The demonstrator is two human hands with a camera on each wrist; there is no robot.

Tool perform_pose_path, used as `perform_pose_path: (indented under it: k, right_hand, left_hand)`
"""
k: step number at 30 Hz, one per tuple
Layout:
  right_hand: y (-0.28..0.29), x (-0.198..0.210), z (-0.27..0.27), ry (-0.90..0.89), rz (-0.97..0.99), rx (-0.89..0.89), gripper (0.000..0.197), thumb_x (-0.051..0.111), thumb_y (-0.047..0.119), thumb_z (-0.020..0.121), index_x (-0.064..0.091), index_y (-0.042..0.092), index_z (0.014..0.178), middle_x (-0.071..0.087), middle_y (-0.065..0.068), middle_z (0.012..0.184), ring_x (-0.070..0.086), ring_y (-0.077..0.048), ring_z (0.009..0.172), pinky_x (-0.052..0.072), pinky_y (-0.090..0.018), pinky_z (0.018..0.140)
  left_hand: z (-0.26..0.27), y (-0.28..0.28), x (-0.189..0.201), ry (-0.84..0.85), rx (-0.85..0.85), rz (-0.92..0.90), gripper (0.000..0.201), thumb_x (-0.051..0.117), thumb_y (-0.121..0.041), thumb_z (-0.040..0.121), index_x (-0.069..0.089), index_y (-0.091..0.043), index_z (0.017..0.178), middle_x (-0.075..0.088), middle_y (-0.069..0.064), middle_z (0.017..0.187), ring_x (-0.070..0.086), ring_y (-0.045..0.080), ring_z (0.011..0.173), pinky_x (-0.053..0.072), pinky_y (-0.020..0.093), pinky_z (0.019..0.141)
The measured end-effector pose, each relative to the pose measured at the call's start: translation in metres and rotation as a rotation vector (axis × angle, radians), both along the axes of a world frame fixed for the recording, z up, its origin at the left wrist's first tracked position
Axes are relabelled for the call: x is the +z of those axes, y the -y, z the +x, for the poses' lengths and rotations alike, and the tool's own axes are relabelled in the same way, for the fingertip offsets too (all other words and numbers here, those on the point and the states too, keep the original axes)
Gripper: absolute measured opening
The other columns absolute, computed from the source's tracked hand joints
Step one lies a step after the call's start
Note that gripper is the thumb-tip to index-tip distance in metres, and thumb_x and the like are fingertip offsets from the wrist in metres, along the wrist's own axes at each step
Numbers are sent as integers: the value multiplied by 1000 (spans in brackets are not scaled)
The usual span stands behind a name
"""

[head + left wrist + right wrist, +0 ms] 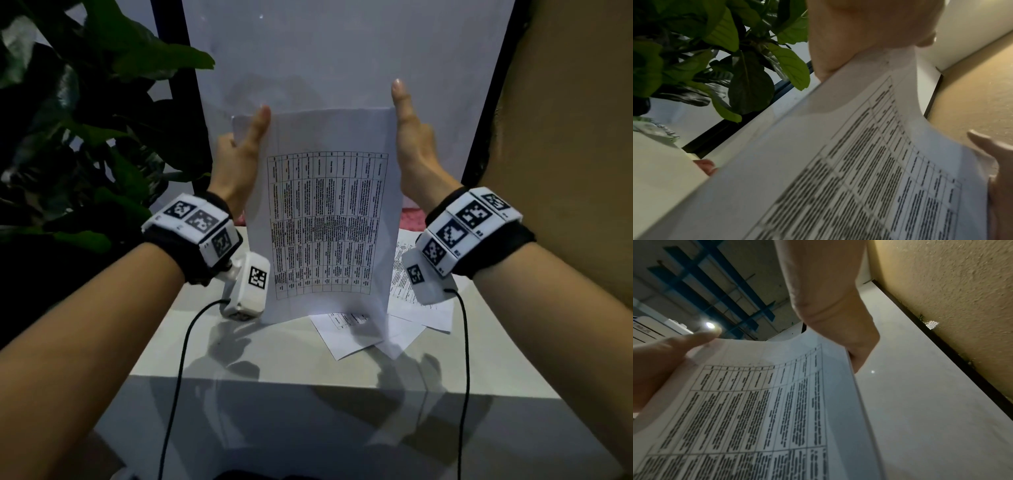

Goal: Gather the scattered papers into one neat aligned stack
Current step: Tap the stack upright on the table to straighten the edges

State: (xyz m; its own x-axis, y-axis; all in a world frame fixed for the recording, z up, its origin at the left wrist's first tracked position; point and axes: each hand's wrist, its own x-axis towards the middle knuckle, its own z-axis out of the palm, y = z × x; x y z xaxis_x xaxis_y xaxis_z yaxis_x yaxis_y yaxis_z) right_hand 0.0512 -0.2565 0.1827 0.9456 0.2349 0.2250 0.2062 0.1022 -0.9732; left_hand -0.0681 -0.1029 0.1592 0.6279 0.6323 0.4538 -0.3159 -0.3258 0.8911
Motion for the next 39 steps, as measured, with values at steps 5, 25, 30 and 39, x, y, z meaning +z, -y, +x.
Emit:
perform_pose_path:
  k: [5, 25, 30, 39]
  right_hand:
    - [-5, 0, 4, -45, 55, -14, 33, 49, 48, 86, 53, 16, 87, 53, 3, 87, 51, -18, 88, 39, -30, 74]
    - [26, -115, 22, -41, -588, 362, 50, 65, 22, 82, 30, 10, 49, 29, -1, 49, 19, -12, 38, 32, -8, 31]
    - [22, -117, 27, -10, -610, 368, 43, 66, 23, 81, 39, 10, 51, 38, 1, 48, 30, -8, 37, 32, -18, 39]
    - [81, -139, 75, -134, -1305, 156, 52, 61, 30, 88, 49, -3, 127, 54, -14, 126, 52, -31, 112, 44, -36, 91]
  left_hand:
    - [6, 1, 11, 53, 95, 26, 53, 42, -69, 73, 44, -16, 66, 44, 11, 71, 43, 22, 70, 33, 34, 63]
    - [-12, 8, -93, -281, -136, -106, 42, 62, -15, 85, 51, -11, 126, 58, 8, 127, 55, 16, 108, 38, 35, 105]
    - [-15, 9, -127, -365, -110, -72, 35, 59, -13, 88, 54, -8, 123, 62, -3, 98, 58, 13, 90, 47, 38, 92]
    - [-28, -40, -144, -337, 132, -74, 8, 61, -14, 88, 59, -11, 96, 64, 19, 97, 60, 30, 92, 51, 46, 89]
